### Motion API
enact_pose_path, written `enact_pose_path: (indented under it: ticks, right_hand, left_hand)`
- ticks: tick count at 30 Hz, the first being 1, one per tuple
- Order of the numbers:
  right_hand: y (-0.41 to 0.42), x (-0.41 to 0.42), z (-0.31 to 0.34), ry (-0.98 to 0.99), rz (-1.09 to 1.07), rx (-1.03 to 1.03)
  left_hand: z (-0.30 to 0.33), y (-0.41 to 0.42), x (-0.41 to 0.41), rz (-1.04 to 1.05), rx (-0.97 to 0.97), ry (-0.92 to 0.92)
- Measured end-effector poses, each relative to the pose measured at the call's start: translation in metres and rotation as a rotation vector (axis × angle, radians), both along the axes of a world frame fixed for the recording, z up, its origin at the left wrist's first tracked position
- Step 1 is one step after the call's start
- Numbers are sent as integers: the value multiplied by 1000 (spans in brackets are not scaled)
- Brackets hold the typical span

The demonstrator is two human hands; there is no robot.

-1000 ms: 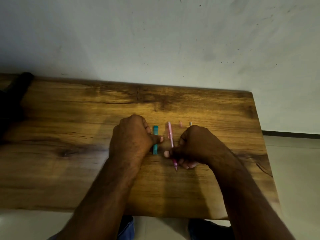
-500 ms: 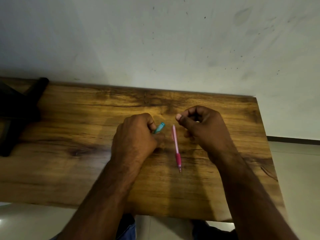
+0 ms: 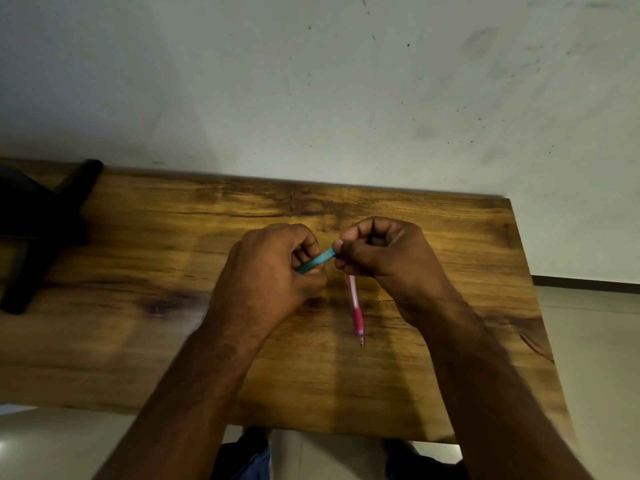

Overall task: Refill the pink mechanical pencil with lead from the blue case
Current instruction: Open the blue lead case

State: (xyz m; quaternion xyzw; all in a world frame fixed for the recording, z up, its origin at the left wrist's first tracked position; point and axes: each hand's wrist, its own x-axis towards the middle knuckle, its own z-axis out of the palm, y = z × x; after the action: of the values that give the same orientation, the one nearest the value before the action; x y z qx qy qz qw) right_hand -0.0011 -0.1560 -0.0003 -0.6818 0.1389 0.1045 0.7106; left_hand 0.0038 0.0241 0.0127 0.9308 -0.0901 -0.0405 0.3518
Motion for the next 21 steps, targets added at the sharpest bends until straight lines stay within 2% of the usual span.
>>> enact_pose_path:
  ticks: [7,9,14,21]
  right_hand:
    - [-1,1,-2,-17,-186,-76]
    - [1,1,-4,-20,-138,-166]
    - [29,-4,-20,-112,129,-660]
    - [41,-9,-24,-219,280,-885]
  left_hand:
    - [-9,20,7,50,-8,101]
    - [-12,24,9,72,-28,88]
    - [-19,22,14,91,-53,22]
    - [-20,18,19,60,-75,-13]
